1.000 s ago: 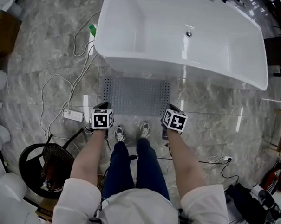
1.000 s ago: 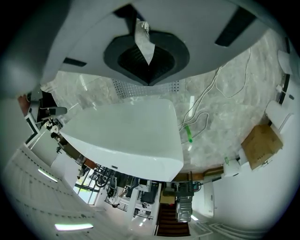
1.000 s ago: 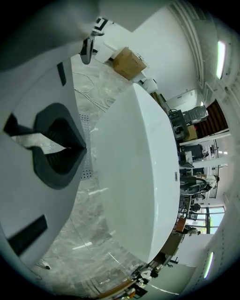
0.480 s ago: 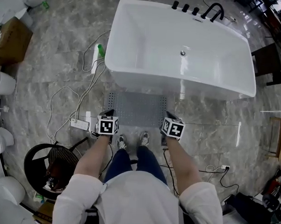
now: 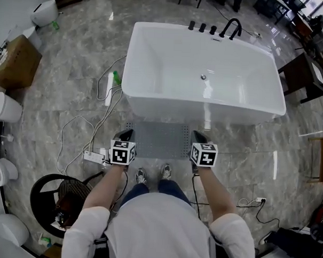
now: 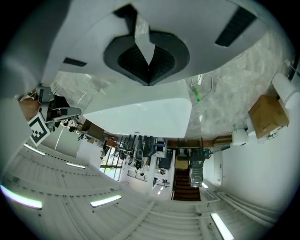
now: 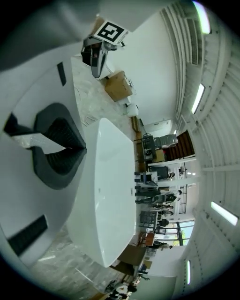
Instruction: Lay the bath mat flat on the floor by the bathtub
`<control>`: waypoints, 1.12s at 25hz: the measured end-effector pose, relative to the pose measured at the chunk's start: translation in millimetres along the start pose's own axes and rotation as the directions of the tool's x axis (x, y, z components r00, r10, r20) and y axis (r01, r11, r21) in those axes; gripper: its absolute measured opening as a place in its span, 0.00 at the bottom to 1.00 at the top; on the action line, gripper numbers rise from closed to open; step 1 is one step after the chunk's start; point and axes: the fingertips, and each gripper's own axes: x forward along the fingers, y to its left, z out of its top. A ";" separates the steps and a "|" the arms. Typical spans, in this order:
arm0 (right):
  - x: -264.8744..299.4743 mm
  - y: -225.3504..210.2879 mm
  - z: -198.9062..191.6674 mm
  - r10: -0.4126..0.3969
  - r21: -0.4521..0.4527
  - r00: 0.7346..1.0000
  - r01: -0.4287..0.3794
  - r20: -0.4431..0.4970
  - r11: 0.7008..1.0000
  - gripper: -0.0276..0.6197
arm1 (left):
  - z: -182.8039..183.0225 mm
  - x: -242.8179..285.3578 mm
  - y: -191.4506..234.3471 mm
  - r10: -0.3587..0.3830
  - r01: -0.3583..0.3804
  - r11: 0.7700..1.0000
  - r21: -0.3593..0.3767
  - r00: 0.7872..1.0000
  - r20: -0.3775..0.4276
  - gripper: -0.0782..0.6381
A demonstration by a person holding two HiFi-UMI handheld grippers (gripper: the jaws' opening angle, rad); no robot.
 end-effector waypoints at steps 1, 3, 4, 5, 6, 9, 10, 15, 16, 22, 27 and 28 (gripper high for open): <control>-8.5 3.6 8.0 0.009 -0.012 1.000 -0.008 0.026 1.000 0.09 | 8.6 -7.5 -4.0 -0.004 0.004 1.000 0.013 1.000 0.029 0.15; -24.8 12.4 19.7 0.024 -0.018 0.997 -0.023 0.078 1.000 0.09 | 24.5 -22.7 -12.6 -0.017 0.015 1.000 0.022 0.996 0.086 0.15; -32.4 17.1 25.0 0.029 -0.023 0.994 -0.027 0.106 0.999 0.09 | 32.8 -29.9 -17.5 -0.027 0.024 0.999 0.022 0.993 0.115 0.15; -39.5 21.6 30.7 0.032 -0.030 0.991 -0.029 0.133 0.999 0.09 | 42.0 -36.6 -22.6 -0.037 0.034 0.999 0.023 0.989 0.144 0.15; -46.3 25.7 36.4 0.035 -0.038 0.987 -0.030 0.158 0.999 0.09 | 51.4 -43.2 -28.1 -0.048 0.044 0.999 0.027 0.984 0.172 0.15; -66.8 37.1 47.6 0.047 -0.058 0.977 -0.035 0.210 0.998 0.09 | 74.5 -64.8 -45.7 -0.085 0.075 0.996 0.049 0.965 0.248 0.15; -73.5 40.8 50.7 0.049 -0.065 0.973 -0.036 0.223 0.997 0.09 | 80.6 -72.6 -50.4 -0.094 0.081 0.995 0.059 0.958 0.270 0.15; -109.2 54.5 76.7 0.053 -0.104 0.945 -0.020 0.322 0.994 0.09 | 103.0 -106.9 -68.0 -0.125 0.091 0.990 0.110 0.927 0.353 0.15; -116.5 57.6 82.6 0.056 -0.114 0.938 -0.018 0.341 0.993 0.09 | 105.7 -113.4 -70.9 -0.132 0.096 0.988 0.118 0.922 0.365 0.15; -148.4 71.3 110.5 0.101 -0.082 0.904 -0.073 0.416 0.994 0.09 | 124.7 -150.4 -85.3 -0.171 0.108 0.980 0.164 0.883 0.437 0.15; -171.1 86.2 131.6 0.141 -0.102 0.874 -0.105 0.464 0.989 0.09 | 137.4 -175.4 -88.3 -0.175 0.101 0.979 0.177 0.864 0.472 0.15; -174.6 89.1 134.5 0.150 -0.118 0.870 -0.106 0.469 0.987 0.09 | 139.6 -179.2 -89.0 -0.173 0.099 0.979 0.178 0.861 0.477 0.15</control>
